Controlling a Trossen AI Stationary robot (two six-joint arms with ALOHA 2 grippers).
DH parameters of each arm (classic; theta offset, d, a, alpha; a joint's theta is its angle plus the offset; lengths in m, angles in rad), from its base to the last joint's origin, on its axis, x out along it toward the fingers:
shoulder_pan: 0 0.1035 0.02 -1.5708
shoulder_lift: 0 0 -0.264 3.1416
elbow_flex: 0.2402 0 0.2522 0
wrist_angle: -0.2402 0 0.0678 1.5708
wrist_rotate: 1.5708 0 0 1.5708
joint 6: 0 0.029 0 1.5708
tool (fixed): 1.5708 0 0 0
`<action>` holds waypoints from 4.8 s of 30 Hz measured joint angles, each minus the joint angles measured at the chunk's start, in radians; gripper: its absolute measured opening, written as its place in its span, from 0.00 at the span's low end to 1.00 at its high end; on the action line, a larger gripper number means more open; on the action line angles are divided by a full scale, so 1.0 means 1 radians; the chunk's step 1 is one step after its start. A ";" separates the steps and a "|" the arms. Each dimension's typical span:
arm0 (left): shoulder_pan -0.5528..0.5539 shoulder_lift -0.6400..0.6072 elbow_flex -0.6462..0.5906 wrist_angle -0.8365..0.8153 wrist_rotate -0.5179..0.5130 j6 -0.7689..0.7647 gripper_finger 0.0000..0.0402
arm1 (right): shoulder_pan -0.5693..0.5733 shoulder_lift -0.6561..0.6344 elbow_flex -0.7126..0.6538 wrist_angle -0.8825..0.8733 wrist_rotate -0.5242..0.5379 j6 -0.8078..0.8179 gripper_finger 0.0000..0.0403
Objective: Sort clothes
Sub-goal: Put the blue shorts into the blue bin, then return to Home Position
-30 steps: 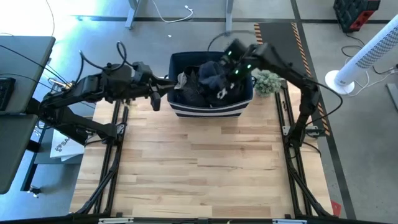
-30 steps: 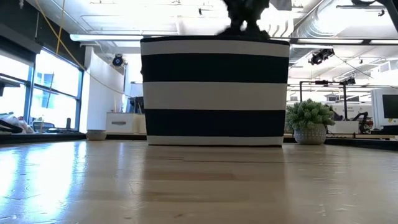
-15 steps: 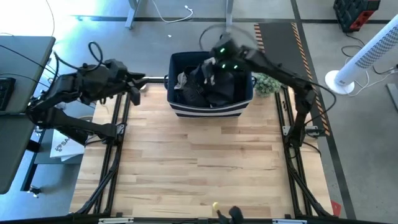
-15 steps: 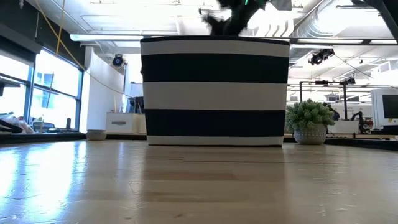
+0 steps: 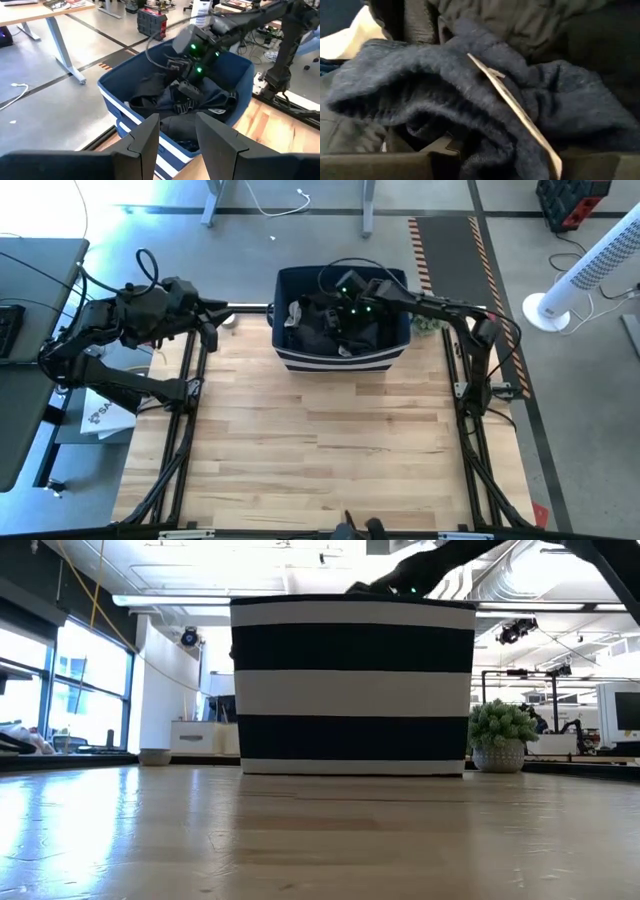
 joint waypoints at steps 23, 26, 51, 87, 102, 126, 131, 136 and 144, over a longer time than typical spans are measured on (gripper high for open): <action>0.000 -0.015 0.000 -0.002 -0.010 -0.082 0.31 | 0.037 -0.262 0.589 -0.512 -0.225 -0.403 0.65; 0.000 -0.022 0.000 -0.003 -0.039 -0.088 0.31 | 0.092 -0.395 0.485 -0.475 -0.214 -0.450 0.65; 0.000 -0.021 0.000 -0.007 -0.303 -0.023 0.31 | 0.367 -1.512 -0.892 0.515 0.056 0.032 0.65; 0.000 -0.019 0.000 -0.006 -0.300 -0.068 0.31 | 0.381 -1.964 -1.219 -0.016 0.144 -0.129 0.65; 0.000 -0.019 0.000 -0.005 -0.296 -0.068 0.31 | 0.449 -1.965 -1.586 0.987 0.422 -0.125 0.65; 0.000 -0.019 0.000 -0.006 -0.296 -0.068 0.31 | 0.529 -1.965 -1.586 0.721 0.104 -0.645 0.66; 0.000 -0.019 0.000 -0.006 -0.296 -0.068 0.31 | 0.528 -1.965 -1.586 0.722 0.100 -0.653 0.66; 0.000 -0.019 0.000 -0.006 -0.296 -0.068 0.31 | 0.528 -1.963 -1.586 0.722 0.100 -0.623 0.66; 0.000 -0.019 0.000 -0.006 -0.296 -0.068 0.31 | 0.529 -1.952 -1.586 0.723 0.104 -0.623 0.66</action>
